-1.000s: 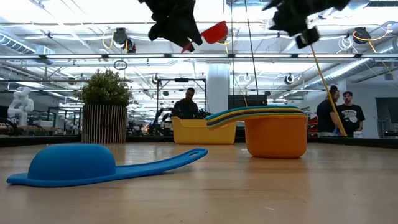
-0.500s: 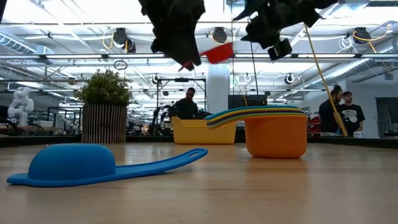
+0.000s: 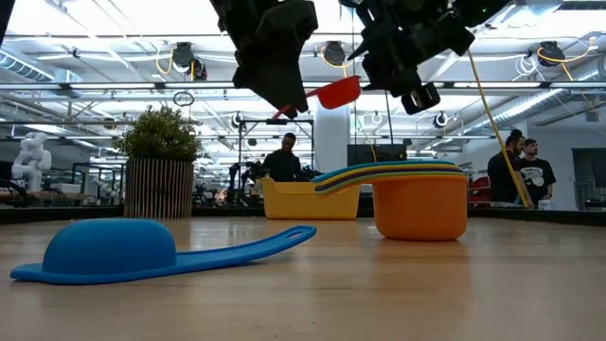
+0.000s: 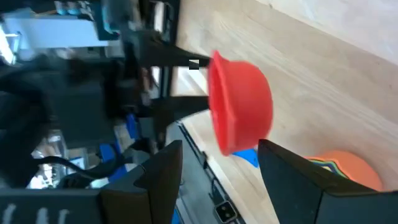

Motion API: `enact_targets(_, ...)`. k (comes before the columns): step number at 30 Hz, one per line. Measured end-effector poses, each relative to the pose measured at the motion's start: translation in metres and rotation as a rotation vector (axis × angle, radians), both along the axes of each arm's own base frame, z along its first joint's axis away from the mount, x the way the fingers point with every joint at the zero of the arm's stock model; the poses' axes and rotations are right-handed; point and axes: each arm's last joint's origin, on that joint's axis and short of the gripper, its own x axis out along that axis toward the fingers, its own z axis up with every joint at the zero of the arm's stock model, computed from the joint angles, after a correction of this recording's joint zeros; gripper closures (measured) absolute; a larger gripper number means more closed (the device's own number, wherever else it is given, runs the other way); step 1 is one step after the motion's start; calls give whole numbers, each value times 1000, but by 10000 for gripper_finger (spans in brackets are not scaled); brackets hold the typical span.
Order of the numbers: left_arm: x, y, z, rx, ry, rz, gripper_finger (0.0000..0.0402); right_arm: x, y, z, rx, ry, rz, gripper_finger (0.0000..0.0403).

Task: Nest measuring cups in basket
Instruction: Stack the red measuring cup on top of the light blue measuring cup

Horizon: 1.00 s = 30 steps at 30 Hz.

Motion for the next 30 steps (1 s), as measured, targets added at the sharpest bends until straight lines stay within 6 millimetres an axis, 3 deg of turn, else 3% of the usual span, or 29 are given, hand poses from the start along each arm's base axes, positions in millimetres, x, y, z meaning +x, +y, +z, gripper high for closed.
enact_targets(30, -6, 3, -3, -4, 75, -29, 252, 6, 0, -5, -66, -17, 30, 203)
